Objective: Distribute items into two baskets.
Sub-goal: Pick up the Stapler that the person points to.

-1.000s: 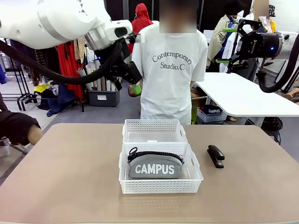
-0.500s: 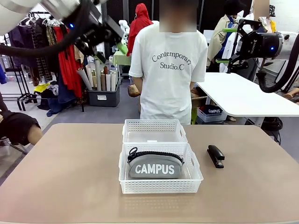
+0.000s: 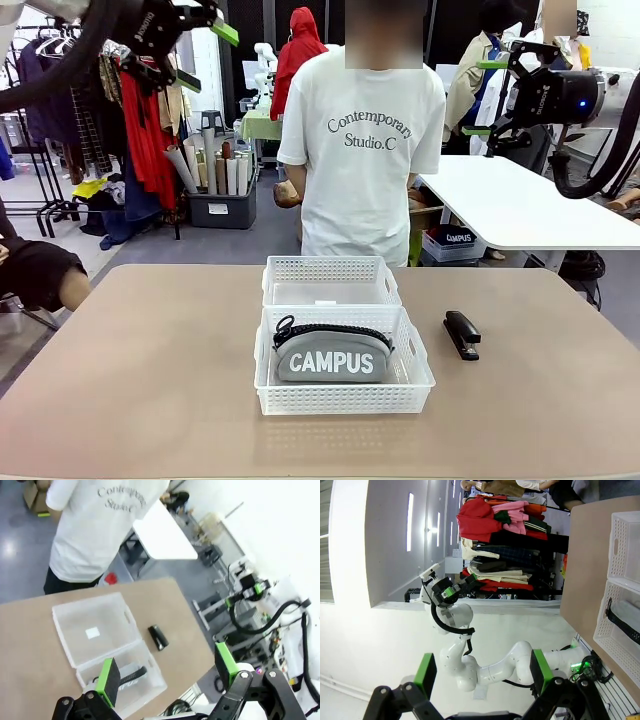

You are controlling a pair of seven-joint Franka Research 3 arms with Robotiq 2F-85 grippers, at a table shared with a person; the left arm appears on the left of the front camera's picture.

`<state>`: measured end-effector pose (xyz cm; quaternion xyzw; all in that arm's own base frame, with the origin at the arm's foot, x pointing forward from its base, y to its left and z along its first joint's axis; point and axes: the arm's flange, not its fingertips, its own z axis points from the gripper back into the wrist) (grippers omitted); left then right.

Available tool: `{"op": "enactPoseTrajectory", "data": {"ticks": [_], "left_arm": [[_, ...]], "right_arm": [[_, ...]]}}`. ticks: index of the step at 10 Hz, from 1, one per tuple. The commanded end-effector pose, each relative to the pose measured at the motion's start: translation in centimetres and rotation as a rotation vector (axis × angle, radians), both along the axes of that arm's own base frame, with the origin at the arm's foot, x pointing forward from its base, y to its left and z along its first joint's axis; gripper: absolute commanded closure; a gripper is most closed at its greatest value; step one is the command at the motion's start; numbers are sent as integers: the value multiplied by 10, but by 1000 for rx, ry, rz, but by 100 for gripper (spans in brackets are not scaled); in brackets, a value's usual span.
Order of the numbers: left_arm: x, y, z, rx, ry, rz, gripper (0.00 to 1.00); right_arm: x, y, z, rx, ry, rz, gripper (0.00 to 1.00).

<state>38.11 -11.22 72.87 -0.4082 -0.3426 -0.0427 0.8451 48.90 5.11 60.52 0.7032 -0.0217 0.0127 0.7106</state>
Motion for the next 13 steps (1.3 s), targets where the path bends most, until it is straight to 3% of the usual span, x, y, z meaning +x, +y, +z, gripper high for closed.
{"op": "enactPoseTrajectory", "data": {"ticks": [1,3,4,5,9,11,13], "left_arm": [[-7,11,-13,-71,-7,58,0],[-5,21,-21,-123,22,71,0],[-6,18,-24,-115,40,-22,0],[-2,20,-10,-83,13,70,0],[-2,20,-12,-87,24,62,0],[27,47,-17,-226,232,228,0],[35,60,-30,-307,317,226,0]], "right_arm": [[-1,0,2,1,-3,0,0],[-1,0,2,1,-3,0,0],[-1,0,2,1,-3,0,0],[-1,0,2,1,-3,0,0],[-1,0,2,1,-3,0,0],[-1,0,2,1,-3,0,0],[-1,0,2,1,-3,0,0]]}}
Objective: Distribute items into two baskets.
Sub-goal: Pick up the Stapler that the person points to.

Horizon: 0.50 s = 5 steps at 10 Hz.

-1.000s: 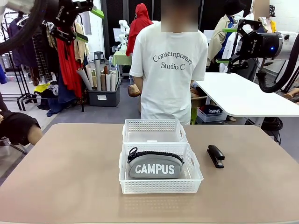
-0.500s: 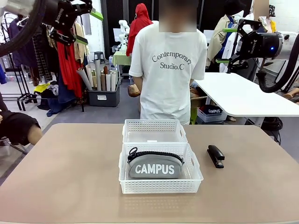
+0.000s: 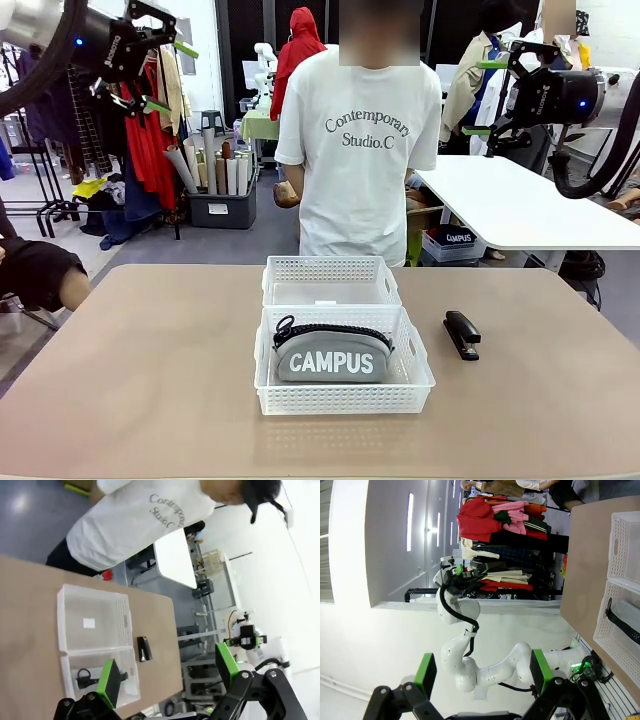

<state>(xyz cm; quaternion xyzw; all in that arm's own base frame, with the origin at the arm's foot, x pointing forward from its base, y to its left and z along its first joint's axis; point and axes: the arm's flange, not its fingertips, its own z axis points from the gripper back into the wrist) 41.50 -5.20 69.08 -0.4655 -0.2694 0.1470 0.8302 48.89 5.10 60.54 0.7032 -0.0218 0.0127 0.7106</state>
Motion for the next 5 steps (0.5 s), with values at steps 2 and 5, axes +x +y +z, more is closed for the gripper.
{"op": "enactPoseTrajectory", "data": {"ticks": [2,5], "left_arm": [[10,11,-13,-190,135,-37,0],[19,14,-58,-308,217,-222,0]], "right_arm": [[0,0,2,1,-3,1,0],[0,0,2,1,-3,1,0]]}}
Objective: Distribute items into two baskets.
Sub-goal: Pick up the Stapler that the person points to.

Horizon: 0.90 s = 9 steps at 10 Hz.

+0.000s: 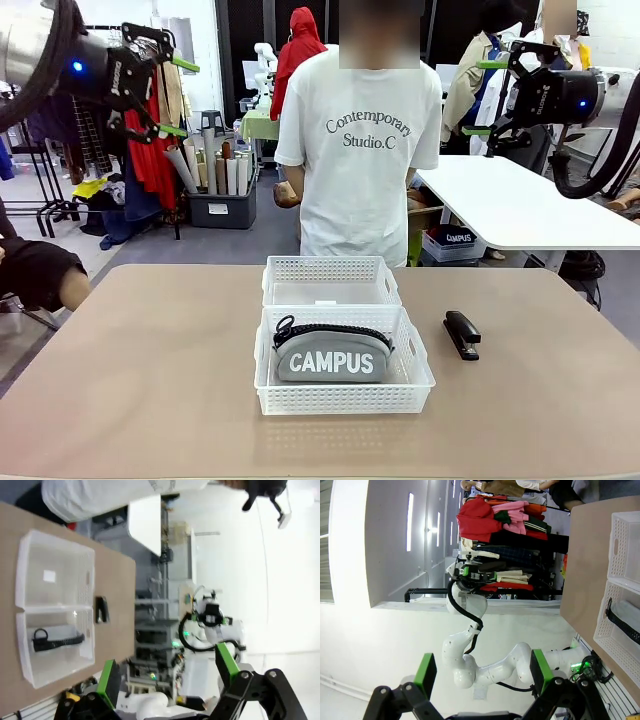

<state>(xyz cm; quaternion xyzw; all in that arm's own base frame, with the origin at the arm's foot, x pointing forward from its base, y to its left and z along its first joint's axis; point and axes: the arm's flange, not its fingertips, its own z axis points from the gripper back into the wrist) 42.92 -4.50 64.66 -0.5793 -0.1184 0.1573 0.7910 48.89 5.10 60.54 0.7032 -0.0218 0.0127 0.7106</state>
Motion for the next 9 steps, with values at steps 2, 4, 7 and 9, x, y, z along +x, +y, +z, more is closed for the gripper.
{"op": "enactPoseTrajectory", "data": {"ticks": [2,4,7,9], "left_arm": [[9,3,-32,-92,-37,-116,0],[18,-3,-39,-115,-98,-157,0],[32,-16,-32,-174,-172,-235,0],[34,-25,-27,-186,-211,-254,0]], "right_arm": [[0,0,2,1,-3,1,0],[0,0,2,1,-3,1,0],[0,0,2,1,-3,1,0],[0,0,2,1,-3,1,0]]}}
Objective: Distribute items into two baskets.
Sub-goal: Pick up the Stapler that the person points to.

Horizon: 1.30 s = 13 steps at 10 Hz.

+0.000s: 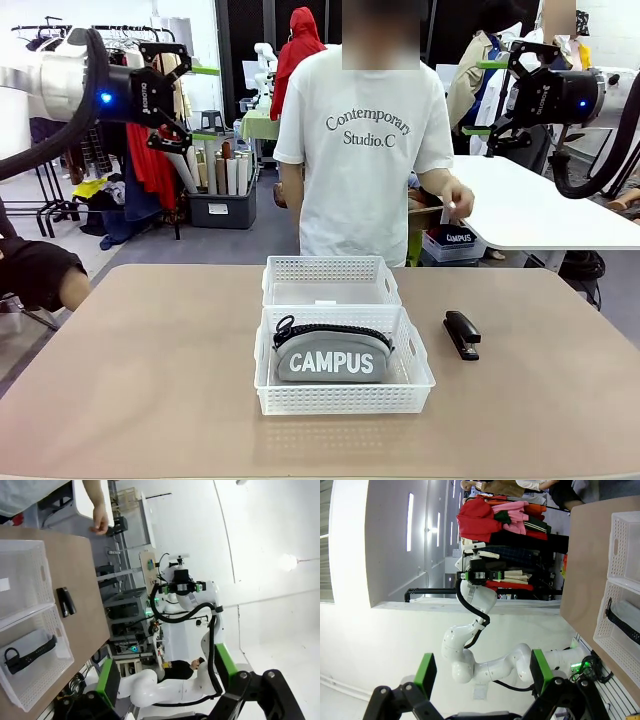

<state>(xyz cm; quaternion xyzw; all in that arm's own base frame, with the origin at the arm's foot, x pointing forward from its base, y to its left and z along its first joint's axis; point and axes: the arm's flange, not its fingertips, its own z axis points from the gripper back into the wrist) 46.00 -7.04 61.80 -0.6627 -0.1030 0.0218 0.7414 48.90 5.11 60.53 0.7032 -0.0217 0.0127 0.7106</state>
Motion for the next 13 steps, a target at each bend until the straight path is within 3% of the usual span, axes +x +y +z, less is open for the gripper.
{"op": "enactPoseTrajectory", "data": {"ticks": [1,4,5,13], "left_arm": [[3,-2,5,-32,-48,-32,0],[6,0,8,-45,-59,18,0],[2,-5,7,-13,-27,-21,0],[2,-5,7,-13,-27,-21,0]], "right_arm": [[-1,0,2,1,-3,1,0],[-1,0,2,1,-3,1,0],[-1,0,2,1,-3,1,0],[-1,0,2,1,-3,1,0]]}}
